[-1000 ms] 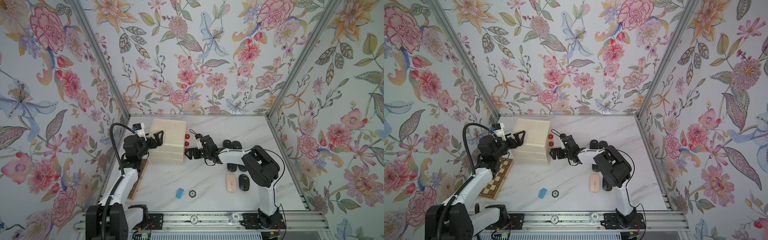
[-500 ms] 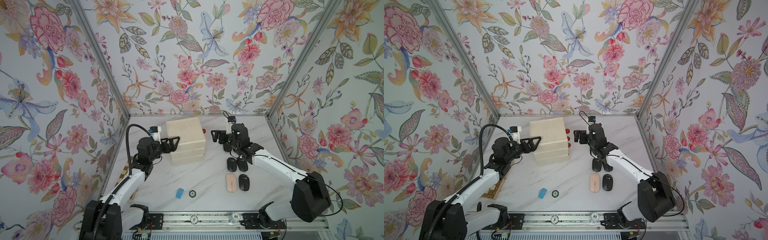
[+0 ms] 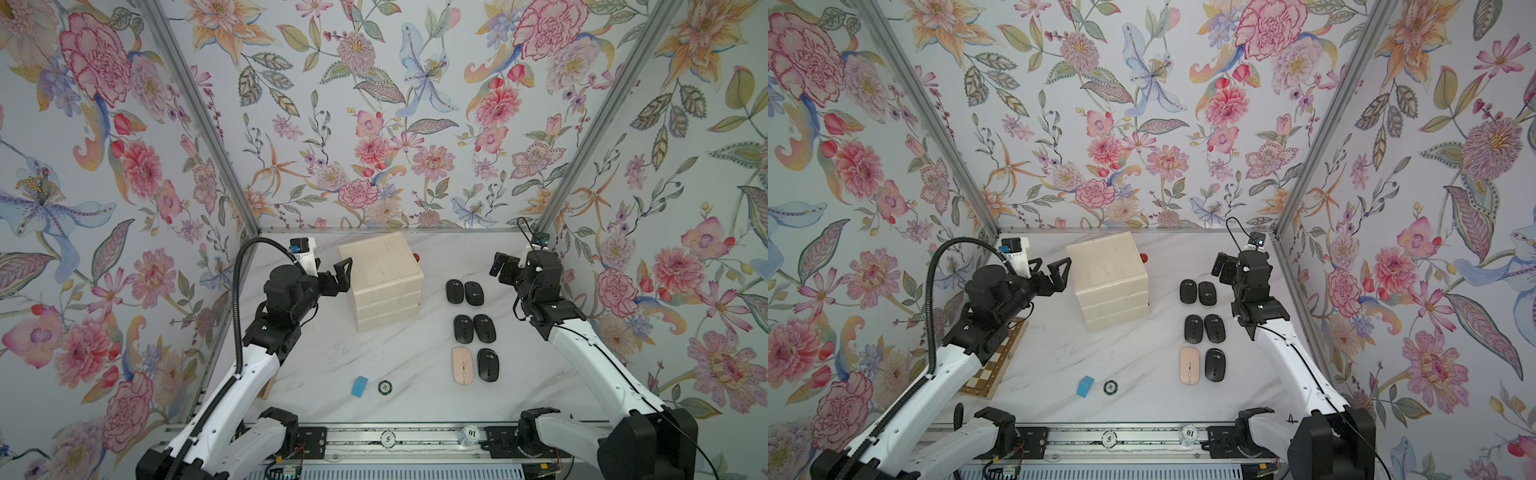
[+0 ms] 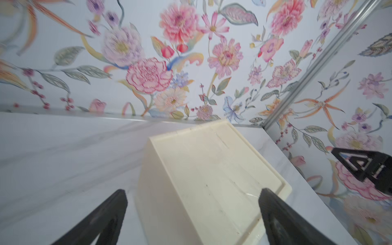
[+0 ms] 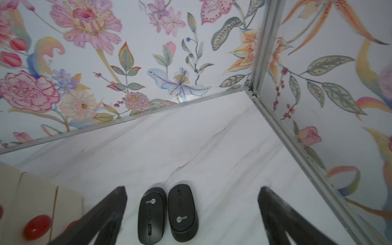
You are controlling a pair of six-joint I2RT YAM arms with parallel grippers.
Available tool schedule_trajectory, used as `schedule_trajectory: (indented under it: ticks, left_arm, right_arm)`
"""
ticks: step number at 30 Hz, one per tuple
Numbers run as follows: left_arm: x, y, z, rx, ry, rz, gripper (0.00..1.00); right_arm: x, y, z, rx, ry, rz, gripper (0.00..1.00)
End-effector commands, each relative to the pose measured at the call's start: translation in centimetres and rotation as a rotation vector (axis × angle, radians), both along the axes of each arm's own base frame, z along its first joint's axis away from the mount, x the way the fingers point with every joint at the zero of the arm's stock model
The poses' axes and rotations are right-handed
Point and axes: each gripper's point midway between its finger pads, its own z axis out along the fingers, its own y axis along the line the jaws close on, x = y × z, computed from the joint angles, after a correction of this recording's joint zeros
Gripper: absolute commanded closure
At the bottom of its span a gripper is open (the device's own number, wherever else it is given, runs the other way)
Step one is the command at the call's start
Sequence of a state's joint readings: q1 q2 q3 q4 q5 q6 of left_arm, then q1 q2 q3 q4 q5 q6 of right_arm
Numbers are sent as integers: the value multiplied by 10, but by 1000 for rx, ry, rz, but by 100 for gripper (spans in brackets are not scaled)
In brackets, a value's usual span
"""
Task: Take the mice out of the drawer
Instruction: Adjust the storage box at the center of the board, then reset both arms
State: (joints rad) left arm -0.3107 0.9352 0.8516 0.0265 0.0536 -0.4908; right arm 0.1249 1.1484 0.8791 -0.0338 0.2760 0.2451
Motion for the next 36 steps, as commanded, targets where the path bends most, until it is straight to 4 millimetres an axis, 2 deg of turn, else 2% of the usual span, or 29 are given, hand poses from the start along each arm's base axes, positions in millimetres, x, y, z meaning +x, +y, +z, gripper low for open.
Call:
schedule_trajectory:
  ticks: [1,4,6,8,9,11,14,16,20,25,29,30,32,34,36]
  left_arm:
    - [-13,91,-15,257,-3,454,0]
    - [-28,136,-41,345,-84,669,0]
    - [-37,148,-67,374,-126,725,0]
    - [-46,153,-87,414,-198,744,0]
    - [-53,153,-104,446,-216,739,0]
    - [-62,159,-120,422,-237,772,0]
    - [-47,150,-142,438,-187,706,0]
    - [-34,142,-150,443,-175,664,0]
    - [-24,141,-157,482,-205,684,0]
    - [-12,130,-168,520,-184,632,0]
    - [-6,130,-174,502,-173,588,0]
    - [1,128,-183,506,-147,558,0]
    - [14,128,-188,530,-123,550,0]
    - [25,137,-202,497,-31,538,0]
    - [26,138,-193,470,-81,532,0]
  right_arm:
    - [-15,-42,-43,-44,121,-114,1]
    - [-15,-55,-86,24,211,-117,1]
    - [-8,-46,-103,75,223,-31,1]
    - [-1,-44,-110,58,180,-6,1]
    - [1,-43,-113,42,138,8,1]
    - [3,-38,-113,16,52,37,1]
    - [1,-24,-114,-65,-44,114,1]
    - [0,-18,-122,-121,-61,141,1]
    - [1,-19,-136,-130,-64,147,1]
    - [0,-1,-152,-171,-98,213,1]
    - [-6,3,-148,-222,-132,192,1]
    - [-5,3,-148,-221,-134,188,1]
    - [-4,2,-149,-215,-129,194,1]
    - [0,1,-150,-188,-117,204,1]
    - [0,-1,-153,-173,-105,209,1]
